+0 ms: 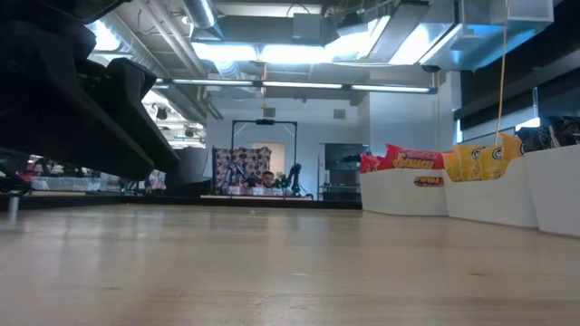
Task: Sort Maruchan noodles
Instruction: Put the black noodle pack into the bottom white bin
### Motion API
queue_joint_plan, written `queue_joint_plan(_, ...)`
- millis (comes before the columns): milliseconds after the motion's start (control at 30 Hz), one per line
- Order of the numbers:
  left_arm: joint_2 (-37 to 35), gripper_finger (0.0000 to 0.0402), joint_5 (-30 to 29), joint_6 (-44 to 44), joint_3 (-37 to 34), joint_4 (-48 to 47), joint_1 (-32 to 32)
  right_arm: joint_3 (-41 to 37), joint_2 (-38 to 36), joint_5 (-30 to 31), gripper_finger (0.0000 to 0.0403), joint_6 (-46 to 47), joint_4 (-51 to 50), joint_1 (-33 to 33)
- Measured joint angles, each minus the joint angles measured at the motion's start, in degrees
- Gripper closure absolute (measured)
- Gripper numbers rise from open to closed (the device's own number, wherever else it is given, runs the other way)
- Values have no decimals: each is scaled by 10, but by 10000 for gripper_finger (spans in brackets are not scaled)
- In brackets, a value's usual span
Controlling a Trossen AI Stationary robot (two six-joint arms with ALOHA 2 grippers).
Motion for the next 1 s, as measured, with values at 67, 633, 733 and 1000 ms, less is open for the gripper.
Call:
queue_joint_plan(67, 0, 243, 0, 0, 0, 0, 0, 0, 0, -1, 292, 0, 0, 0)
queue_joint_plan(633, 0, 243, 0, 0, 0, 0, 0, 69, 0, 17, 401, -25, -56, 0)
queue_joint_plan(733, 0, 243, 0, 0, 0, 0, 0, 95, 0, 23, 402, -25, -74, -2)
queue_joint_plan(1000, 0, 243, 0, 0, 0, -4, 0, 125, 0, 23, 403, -69, -101, -47)
